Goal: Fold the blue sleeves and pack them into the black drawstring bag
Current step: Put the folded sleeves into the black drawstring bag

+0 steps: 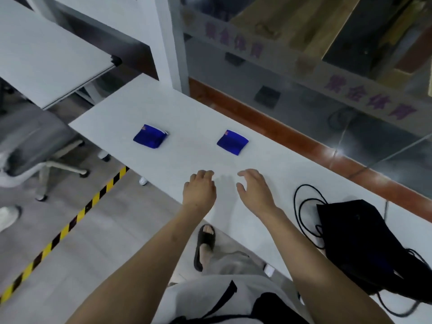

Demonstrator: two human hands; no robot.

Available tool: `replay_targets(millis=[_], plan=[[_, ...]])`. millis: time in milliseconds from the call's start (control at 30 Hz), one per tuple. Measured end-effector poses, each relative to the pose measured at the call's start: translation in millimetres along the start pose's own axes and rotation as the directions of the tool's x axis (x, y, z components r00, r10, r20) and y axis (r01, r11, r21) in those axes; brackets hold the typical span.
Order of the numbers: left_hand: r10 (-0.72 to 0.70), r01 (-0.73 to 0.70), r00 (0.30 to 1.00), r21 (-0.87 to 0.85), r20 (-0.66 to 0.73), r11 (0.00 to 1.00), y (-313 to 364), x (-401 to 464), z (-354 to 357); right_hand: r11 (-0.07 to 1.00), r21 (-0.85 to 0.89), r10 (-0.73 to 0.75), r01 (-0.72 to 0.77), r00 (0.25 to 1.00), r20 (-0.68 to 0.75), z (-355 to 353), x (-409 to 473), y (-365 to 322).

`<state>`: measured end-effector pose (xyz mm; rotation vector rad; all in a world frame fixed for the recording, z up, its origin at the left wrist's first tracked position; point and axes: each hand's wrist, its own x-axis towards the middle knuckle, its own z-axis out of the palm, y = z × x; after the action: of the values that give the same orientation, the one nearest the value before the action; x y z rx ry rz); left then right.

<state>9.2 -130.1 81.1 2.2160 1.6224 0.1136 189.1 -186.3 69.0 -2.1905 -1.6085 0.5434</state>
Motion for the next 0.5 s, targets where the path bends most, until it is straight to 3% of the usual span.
replay_targets(millis=[500], plan=[[-0.001,-0.015,0.986,0.094,0.170,0.996,-58.1,192.3,-18.4,0.974,0.087,0.207,-0.211,0.977,0.049,47.6,188.6,2.1]])
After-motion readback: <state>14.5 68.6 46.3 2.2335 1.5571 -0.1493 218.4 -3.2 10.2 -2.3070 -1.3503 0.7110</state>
